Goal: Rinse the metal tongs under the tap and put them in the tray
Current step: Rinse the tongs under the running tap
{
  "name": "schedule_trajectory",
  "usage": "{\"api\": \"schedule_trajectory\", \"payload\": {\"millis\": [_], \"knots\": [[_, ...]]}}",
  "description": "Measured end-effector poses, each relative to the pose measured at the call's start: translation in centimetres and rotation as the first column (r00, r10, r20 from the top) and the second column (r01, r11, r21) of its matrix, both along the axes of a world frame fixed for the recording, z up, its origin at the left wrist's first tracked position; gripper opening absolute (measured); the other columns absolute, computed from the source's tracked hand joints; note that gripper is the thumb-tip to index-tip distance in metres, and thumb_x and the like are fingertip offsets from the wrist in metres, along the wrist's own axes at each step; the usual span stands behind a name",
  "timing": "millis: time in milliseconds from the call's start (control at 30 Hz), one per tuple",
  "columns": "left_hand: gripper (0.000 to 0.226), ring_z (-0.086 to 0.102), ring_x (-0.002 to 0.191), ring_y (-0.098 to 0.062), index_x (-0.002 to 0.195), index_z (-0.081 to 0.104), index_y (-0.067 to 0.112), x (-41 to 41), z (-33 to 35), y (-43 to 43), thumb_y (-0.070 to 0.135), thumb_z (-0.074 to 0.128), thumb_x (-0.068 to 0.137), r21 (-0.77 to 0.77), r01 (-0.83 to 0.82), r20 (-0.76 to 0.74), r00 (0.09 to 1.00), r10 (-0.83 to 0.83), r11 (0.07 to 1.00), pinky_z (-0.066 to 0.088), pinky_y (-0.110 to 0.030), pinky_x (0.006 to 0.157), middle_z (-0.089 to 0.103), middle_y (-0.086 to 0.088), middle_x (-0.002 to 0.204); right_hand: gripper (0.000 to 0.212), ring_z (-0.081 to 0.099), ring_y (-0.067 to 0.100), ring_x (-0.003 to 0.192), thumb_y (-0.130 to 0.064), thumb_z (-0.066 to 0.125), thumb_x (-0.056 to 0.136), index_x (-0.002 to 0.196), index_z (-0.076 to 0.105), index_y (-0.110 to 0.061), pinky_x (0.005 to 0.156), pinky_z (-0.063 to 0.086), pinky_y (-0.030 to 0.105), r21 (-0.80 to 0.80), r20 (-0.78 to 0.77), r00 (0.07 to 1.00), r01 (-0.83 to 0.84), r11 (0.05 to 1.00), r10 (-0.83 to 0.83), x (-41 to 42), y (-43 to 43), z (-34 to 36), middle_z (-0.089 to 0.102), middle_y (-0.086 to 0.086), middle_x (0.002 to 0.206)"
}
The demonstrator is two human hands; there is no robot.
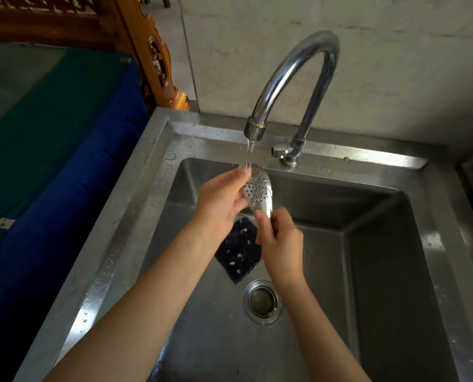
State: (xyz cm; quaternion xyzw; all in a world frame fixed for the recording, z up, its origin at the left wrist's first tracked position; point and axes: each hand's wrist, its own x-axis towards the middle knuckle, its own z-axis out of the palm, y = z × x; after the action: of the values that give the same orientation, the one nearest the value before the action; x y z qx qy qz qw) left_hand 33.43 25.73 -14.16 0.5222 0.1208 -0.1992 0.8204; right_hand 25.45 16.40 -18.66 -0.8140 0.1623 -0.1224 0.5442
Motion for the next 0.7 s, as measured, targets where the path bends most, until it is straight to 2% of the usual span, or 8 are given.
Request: {"api": "schedule_trajectory", "payload": {"millis": [100,200,267,367,433,467,533,700], "knots": [[0.009,0.070,0.074,-0.015,0.085,0.068,0.014,-0.9,-0.6,-1.0,0.019,0.061,0.087,0.106,0.019,0.074,0.997,-0.027,0.994,0.056,-0.024,0.061,0.073,0.000,0.077,0.038,0.052,0.015,0.045,-0.037,0.043,0.095,0.073,0.050,-0.007,0.047,0.046,0.035,-0.001,0.000,1.000,0.001,1.000,-0.001,1.7,-0.3,0.9,0.056,0.000,0.054],[0.014,0.061,0.054,0.003,0.082,0.067,0.025,-0.9,-0.7,-0.9,0.027,0.056,0.091,0.358,-0.077,0.253,0.967,-0.018,0.930,0.051,-0.014,0.051,0.066,0.017,0.058,0.048,0.055,0.025,0.050,-0.040,0.040,0.095,0.070,0.053,-0.001,0.052,0.046,0.040,-0.117,0.028,1.000,0.004,0.993,-0.001,3.7,-0.9,1.9,0.054,0.004,0.053],[0.021,0.054,0.046,0.005,0.077,0.063,0.030,-0.6,-0.6,-0.8,0.032,0.051,0.093,0.469,-0.103,0.336,0.939,-0.070,0.877,0.045,-0.012,0.045,0.061,0.018,0.051,0.049,0.050,0.023,0.051,-0.040,0.040,0.095,0.072,0.055,0.000,0.055,0.044,0.040,-0.174,0.056,0.998,-0.008,0.985,0.018,5.0,-1.0,2.6,0.052,0.003,0.055],[0.027,0.048,0.045,-0.002,0.076,0.061,0.025,-0.3,-0.7,-1.1,0.036,0.045,0.095,0.547,-0.038,0.332,0.927,-0.175,0.836,0.043,-0.020,0.044,0.054,0.010,0.052,0.045,0.048,0.020,0.053,-0.035,0.039,0.097,0.072,0.056,-0.001,0.056,0.044,0.040,-0.172,0.077,0.995,-0.048,0.984,0.062,7.4,-1.1,4.0,0.053,0.005,0.057],[0.030,0.050,0.049,-0.004,0.080,0.062,0.023,-0.4,-0.9,-1.5,0.037,0.041,0.096,0.562,0.000,0.316,0.924,-0.214,0.827,0.046,-0.024,0.047,0.054,0.010,0.055,0.044,0.043,0.017,0.049,-0.031,0.039,0.097,0.061,0.050,-0.008,0.055,0.042,0.038,-0.151,0.056,0.994,-0.087,0.985,0.097,8.9,-1.3,4.8,0.047,0.001,0.053],[0.031,0.050,0.049,-0.004,0.077,0.062,0.026,-0.4,-1.0,-1.7,0.038,0.040,0.096,0.544,-0.014,0.318,0.929,-0.191,0.839,0.044,-0.020,0.047,0.055,0.011,0.053,0.045,0.041,0.014,0.047,-0.030,0.040,0.098,0.057,0.046,-0.013,0.055,0.041,0.036,-0.148,0.033,0.992,-0.113,0.983,0.119,9.3,-1.3,5.1,0.044,-0.002,0.051],[0.036,0.049,0.050,-0.006,0.067,0.062,0.029,-0.1,-0.9,-2.2,0.038,0.042,0.095,0.475,-0.112,0.328,0.943,-0.057,0.873,0.040,-0.019,0.048,0.053,0.010,0.051,0.044,0.039,0.010,0.045,-0.028,0.039,0.098,0.055,0.043,-0.019,0.054,0.039,0.032,-0.124,-0.001,0.990,-0.139,0.983,0.140,9.5,-1.0,5.2,0.043,-0.004,0.050],[0.042,0.055,0.055,-0.009,0.055,0.057,0.024,2.6,0.2,-2.8,0.034,0.046,0.094,0.328,-0.279,0.285,0.940,0.187,0.902,0.047,-0.028,0.059,0.056,0.006,0.053,0.037,0.048,0.014,0.054,-0.034,0.041,0.097,0.075,0.057,-0.008,0.055,0.041,0.034,-0.104,0.025,0.998,-0.057,0.993,0.060,8.1,0.6,4.3,0.051,-0.002,0.059]]}}
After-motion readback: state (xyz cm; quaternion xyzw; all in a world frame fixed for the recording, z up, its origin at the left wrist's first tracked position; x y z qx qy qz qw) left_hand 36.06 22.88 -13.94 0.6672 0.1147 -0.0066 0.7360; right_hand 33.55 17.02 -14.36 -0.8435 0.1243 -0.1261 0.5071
